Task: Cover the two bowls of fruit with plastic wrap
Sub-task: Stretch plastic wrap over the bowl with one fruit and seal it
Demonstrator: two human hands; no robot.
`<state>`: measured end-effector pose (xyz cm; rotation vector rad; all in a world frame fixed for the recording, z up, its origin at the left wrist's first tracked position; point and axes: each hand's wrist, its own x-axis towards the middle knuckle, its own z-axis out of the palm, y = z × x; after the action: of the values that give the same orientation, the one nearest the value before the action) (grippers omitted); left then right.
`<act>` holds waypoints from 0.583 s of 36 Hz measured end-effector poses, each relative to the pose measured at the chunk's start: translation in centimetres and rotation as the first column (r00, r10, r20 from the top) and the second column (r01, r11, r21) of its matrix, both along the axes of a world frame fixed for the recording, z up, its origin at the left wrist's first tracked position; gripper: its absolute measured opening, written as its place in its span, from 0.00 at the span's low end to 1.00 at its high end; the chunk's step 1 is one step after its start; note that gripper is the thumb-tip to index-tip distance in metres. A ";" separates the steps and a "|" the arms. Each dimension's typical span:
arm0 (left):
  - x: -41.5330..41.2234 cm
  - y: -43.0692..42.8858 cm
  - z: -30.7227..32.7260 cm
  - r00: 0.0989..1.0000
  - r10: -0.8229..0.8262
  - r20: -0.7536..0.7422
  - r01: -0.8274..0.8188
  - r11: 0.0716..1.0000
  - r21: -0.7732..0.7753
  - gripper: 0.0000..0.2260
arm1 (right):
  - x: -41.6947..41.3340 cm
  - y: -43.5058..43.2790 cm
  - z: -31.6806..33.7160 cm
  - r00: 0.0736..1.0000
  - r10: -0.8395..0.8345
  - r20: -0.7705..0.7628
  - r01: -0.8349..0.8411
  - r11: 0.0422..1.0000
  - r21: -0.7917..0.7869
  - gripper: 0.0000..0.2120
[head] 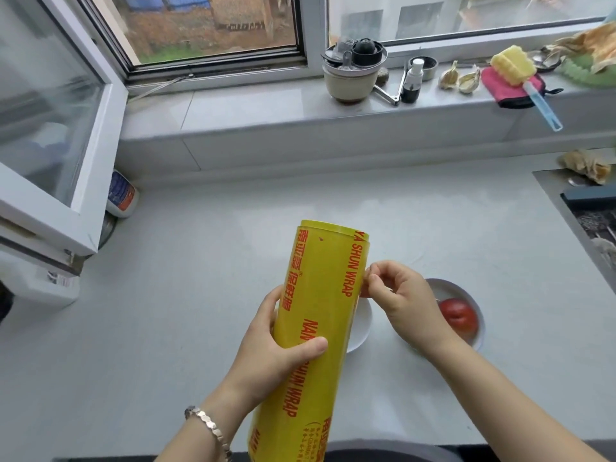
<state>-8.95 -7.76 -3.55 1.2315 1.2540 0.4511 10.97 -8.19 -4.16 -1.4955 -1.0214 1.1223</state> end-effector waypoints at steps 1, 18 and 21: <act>0.0 0.0 0.0 1.000 0.011 -0.003 -0.011 1.000 0.003 0.42 | 0.0 0.0 -0.1 0.999 -0.021 -0.035 0.021 1.000 0.005 0.06; -0.2 -0.2 -0.5 0.995 0.076 0.058 -0.071 0.994 -0.079 0.44 | -0.8 0.1 -0.1 0.951 -0.042 -0.306 -0.004 0.989 -0.147 0.03; -0.2 -0.4 -0.5 0.992 0.091 0.086 -0.082 0.991 -0.106 0.49 | -1.0 0.2 0.0 0.957 -0.023 -0.290 -0.027 0.986 -0.166 0.04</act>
<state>-9.11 -8.13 -4.07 1.0618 1.2414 0.4939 9.95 -8.01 -4.15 -1.4060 -0.7396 1.4115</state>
